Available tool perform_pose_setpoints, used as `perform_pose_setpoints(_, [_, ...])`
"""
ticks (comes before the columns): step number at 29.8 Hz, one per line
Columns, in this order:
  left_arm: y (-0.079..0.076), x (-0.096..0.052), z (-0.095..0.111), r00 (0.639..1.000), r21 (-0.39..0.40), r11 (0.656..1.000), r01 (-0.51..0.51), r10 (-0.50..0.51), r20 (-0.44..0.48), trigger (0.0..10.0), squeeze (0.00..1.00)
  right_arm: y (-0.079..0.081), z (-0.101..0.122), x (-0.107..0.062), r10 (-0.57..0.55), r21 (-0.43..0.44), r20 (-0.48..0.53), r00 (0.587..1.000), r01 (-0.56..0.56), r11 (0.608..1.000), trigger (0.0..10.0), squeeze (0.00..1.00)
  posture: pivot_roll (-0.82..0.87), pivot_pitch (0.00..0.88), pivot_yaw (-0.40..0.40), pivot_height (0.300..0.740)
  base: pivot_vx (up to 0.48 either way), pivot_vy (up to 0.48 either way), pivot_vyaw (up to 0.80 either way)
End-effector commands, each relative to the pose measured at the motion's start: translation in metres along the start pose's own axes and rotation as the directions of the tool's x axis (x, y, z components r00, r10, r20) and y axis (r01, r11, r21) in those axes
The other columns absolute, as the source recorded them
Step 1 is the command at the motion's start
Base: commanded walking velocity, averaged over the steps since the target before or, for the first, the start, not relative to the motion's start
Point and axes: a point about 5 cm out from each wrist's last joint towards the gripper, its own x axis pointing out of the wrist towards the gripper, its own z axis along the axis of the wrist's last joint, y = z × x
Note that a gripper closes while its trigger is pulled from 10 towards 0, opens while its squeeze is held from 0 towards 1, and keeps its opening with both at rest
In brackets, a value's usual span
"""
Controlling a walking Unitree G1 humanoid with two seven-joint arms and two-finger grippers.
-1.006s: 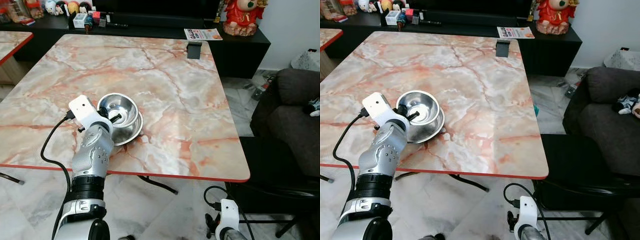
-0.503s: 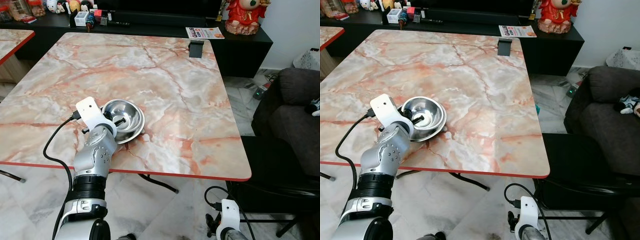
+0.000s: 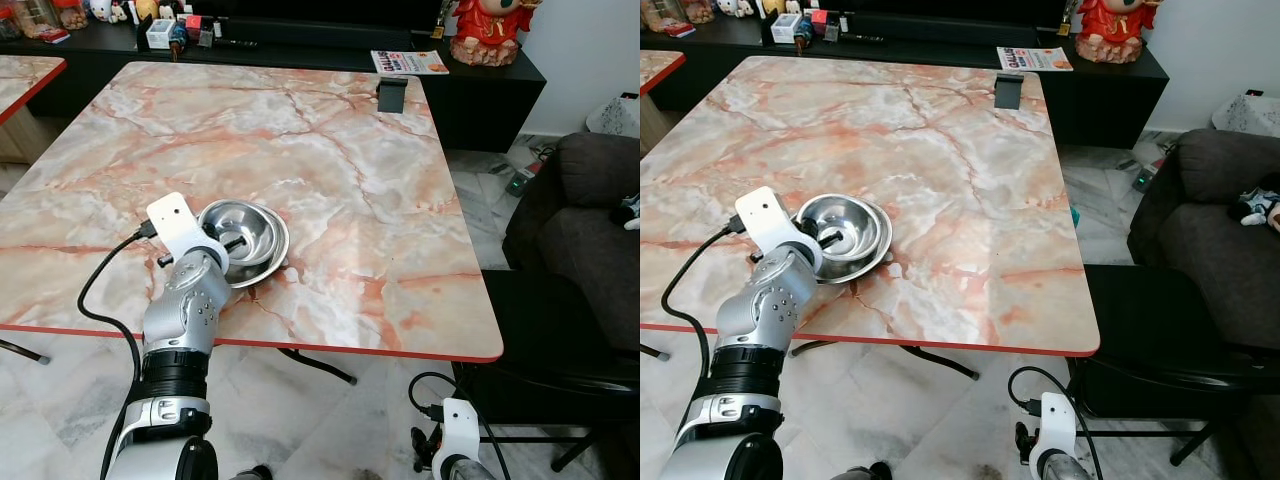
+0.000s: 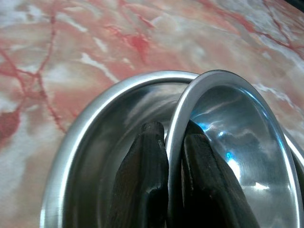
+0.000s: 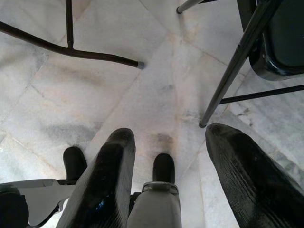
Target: Setting the table
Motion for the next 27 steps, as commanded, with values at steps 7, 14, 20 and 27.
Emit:
perform_pose_setpoints(7, [0.0038, -0.0027, 0.002, 1.0, 0.009, 1.0, -0.018, 0.018, -0.001, 10.0, 0.0, -0.0027, -0.0042, -0.0011, -0.005, 0.01, -0.013, 1.0, 0.006, 1.0, 10.0, 0.0, 0.07, 0.127, -0.048, 0.74, 0.0, 0.0, 0.0])
perform_pose_setpoints(14, [0.0031, -0.0024, 0.0019, 1.0, 0.015, 1.0, -0.012, 0.012, -0.007, 10.0, 1.0, -0.001, -0.0023, -0.0005, 0.001, 0.007, -0.009, 1.0, -0.001, 1.0, 10.0, 0.0, 0.06, 0.127, -0.048, 0.74, 0.0, 0.0, 0.0])
perform_pose_setpoints(20, [0.0017, -0.0027, 0.0035, 1.0, 0.021, 1.0, -0.009, 0.009, -0.005, 10.0, 0.0, -0.0017, -0.0027, -0.0006, -0.002, 0.01, -0.011, 1.0, 0.002, 1.0, 10.0, 0.0, 0.07, 0.125, -0.049, 0.74, 0.0, 0.0, 0.0])
perform_pose_setpoints(27, [0.0047, -0.0038, 0.0113, 1.0, 0.045, 0.999, -0.024, 0.023, 0.017, 10.0, 0.0, -0.0017, -0.0023, -0.0005, -0.002, 0.009, -0.01, 1.0, 0.002, 1.0, 10.0, 0.0, 0.07, 0.124, -0.048, 0.74, 0.0, 0.0, 0.0])
